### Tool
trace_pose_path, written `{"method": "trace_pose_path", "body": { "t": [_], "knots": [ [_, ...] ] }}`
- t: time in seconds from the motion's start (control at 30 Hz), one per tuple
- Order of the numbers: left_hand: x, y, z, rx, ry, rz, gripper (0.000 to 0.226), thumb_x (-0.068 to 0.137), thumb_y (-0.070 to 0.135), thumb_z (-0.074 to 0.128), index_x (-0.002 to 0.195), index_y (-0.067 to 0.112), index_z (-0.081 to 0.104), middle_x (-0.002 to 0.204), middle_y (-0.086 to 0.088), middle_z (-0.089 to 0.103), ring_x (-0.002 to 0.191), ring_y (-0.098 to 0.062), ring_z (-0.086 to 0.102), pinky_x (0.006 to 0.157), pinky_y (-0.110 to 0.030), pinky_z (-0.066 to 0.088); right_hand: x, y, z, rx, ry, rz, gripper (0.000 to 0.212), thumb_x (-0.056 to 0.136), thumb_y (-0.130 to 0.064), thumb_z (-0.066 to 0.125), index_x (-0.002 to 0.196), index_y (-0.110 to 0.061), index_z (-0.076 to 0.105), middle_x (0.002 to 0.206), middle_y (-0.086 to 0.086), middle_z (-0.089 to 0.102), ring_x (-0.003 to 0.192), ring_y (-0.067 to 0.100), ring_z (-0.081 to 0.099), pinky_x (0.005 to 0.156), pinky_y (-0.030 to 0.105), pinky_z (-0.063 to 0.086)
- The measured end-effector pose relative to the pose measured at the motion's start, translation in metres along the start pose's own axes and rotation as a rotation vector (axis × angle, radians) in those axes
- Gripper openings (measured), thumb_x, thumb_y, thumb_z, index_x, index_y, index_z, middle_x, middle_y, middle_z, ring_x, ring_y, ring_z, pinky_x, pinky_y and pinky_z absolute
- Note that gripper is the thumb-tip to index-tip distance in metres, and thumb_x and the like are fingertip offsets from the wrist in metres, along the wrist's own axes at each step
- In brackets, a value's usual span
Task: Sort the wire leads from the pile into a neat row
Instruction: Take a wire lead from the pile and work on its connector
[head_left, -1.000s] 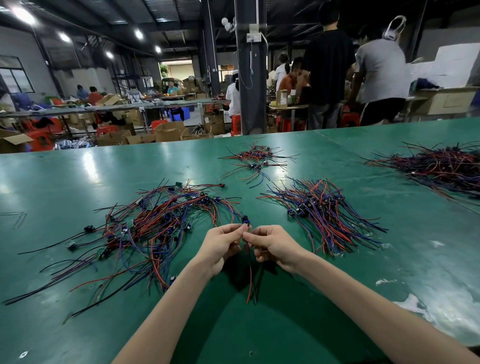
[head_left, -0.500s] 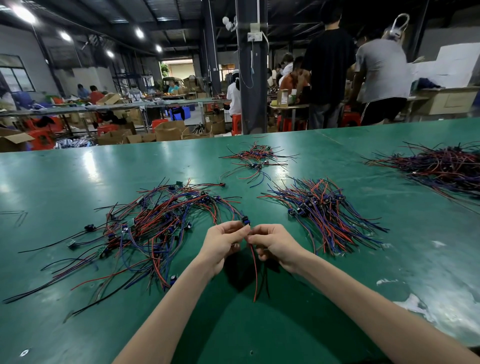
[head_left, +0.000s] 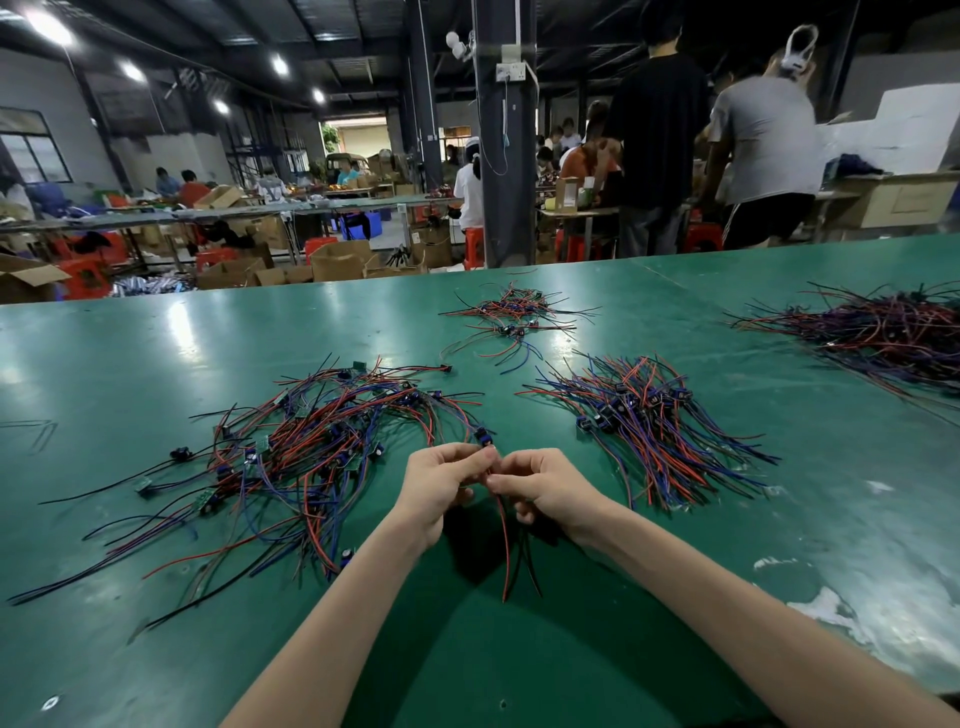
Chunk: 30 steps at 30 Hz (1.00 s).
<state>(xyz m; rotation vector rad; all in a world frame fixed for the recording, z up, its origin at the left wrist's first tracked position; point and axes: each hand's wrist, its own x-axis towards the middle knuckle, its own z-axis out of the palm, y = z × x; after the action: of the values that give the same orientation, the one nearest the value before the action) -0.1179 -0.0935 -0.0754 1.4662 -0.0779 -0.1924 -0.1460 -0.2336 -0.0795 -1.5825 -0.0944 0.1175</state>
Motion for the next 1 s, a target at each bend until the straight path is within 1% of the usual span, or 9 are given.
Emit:
{"method": "trace_pose_path", "body": {
  "t": [0.13, 0.2, 0.33, 0.43, 0.53, 0.63, 0.73, 0.87, 1.0],
  "knots": [
    [0.004, 0.004, -0.007, -0.090, 0.046, -0.005, 0.009, 0.082, 0.009, 0.070, 0.075, 0.010, 0.065, 0.063, 0.003, 0.070, 0.047, -0.001, 0.051, 0.044, -0.014, 0.037, -0.004, -0.003, 0.002, -0.073, -0.023, -0.021, 0.011, 0.086, -0.002, 0.066, 0.078, -0.007, 0.060, 0.062, 0.009, 0.055, 0.034, 0.006, 0.038, 0.035, 0.017, 0.030],
    [0.007, 0.007, -0.014, -0.156, 0.093, -0.012, 0.007, 0.082, 0.007, 0.070, 0.076, 0.008, 0.065, 0.064, 0.001, 0.070, 0.046, -0.001, 0.051, 0.042, -0.014, 0.039, -0.007, -0.004, 0.004, -0.104, -0.054, -0.033, 0.009, 0.086, -0.003, 0.066, 0.079, -0.007, 0.062, 0.061, 0.006, 0.059, 0.035, 0.005, 0.038, 0.037, 0.016, 0.031],
    [0.012, 0.011, -0.025, -0.207, 0.173, -0.023, 0.005, 0.081, 0.007, 0.070, 0.077, 0.007, 0.067, 0.064, 0.000, 0.070, 0.047, -0.002, 0.051, 0.044, -0.014, 0.043, -0.012, -0.007, 0.007, -0.162, -0.118, -0.059, 0.005, 0.085, -0.004, 0.067, 0.081, -0.006, 0.064, 0.065, 0.006, 0.061, 0.043, 0.008, 0.039, 0.039, 0.016, 0.032],
    [0.013, 0.012, -0.030, -0.217, 0.192, -0.026, 0.005, 0.081, 0.008, 0.070, 0.078, 0.006, 0.067, 0.065, 0.000, 0.070, 0.049, -0.003, 0.051, 0.045, -0.014, 0.044, -0.015, -0.009, 0.005, -0.185, -0.181, -0.070, 0.003, 0.085, -0.002, 0.067, 0.084, -0.005, 0.066, 0.068, 0.005, 0.063, 0.052, 0.013, 0.041, 0.042, 0.016, 0.034],
    [0.012, 0.011, -0.030, -0.202, 0.202, -0.033, 0.004, 0.081, 0.008, 0.071, 0.079, 0.006, 0.068, 0.066, 0.000, 0.071, 0.051, -0.004, 0.053, 0.048, -0.016, 0.046, -0.016, -0.011, 0.002, -0.210, -0.237, -0.064, 0.005, 0.085, -0.002, 0.067, 0.086, -0.007, 0.066, 0.067, 0.001, 0.065, 0.055, 0.016, 0.042, 0.043, 0.016, 0.034],
    [0.012, 0.010, -0.029, -0.196, 0.197, -0.036, 0.004, 0.081, 0.008, 0.071, 0.081, 0.006, 0.068, 0.067, 0.000, 0.071, 0.055, -0.007, 0.053, 0.051, -0.017, 0.046, -0.016, -0.013, -0.002, -0.221, -0.288, -0.035, 0.005, 0.087, -0.007, 0.066, 0.090, -0.008, 0.063, 0.066, -0.001, 0.066, 0.053, 0.014, 0.042, 0.042, 0.016, 0.034],
    [0.012, 0.010, -0.028, -0.205, 0.193, -0.031, 0.004, 0.081, 0.008, 0.071, 0.081, 0.005, 0.068, 0.065, 0.000, 0.070, 0.054, -0.006, 0.052, 0.050, -0.016, 0.046, -0.016, -0.015, -0.005, -0.240, -0.332, -0.014, 0.010, 0.089, -0.009, 0.065, 0.097, -0.007, 0.060, 0.067, 0.000, 0.066, 0.048, 0.013, 0.041, 0.040, 0.017, 0.032],
    [0.012, 0.010, -0.029, -0.221, 0.191, -0.024, 0.003, 0.083, 0.007, 0.069, 0.083, 0.004, 0.068, 0.066, -0.001, 0.070, 0.052, -0.005, 0.051, 0.049, -0.015, 0.045, -0.018, -0.017, -0.007, -0.288, -0.416, -0.020, 0.018, 0.090, -0.006, 0.062, 0.106, -0.010, 0.058, 0.072, 0.005, 0.064, 0.045, 0.009, 0.039, 0.042, 0.017, 0.034],
    [0.012, 0.009, -0.029, -0.218, 0.191, -0.017, 0.003, 0.082, 0.007, 0.070, 0.082, 0.004, 0.068, 0.066, -0.001, 0.070, 0.052, -0.005, 0.051, 0.050, -0.016, 0.045, -0.019, -0.019, -0.009, -0.251, -0.464, 0.017, 0.022, 0.091, -0.004, 0.059, 0.112, -0.007, 0.053, 0.072, 0.008, 0.060, 0.042, 0.007, 0.036, 0.040, 0.016, 0.031]
  ]
}}
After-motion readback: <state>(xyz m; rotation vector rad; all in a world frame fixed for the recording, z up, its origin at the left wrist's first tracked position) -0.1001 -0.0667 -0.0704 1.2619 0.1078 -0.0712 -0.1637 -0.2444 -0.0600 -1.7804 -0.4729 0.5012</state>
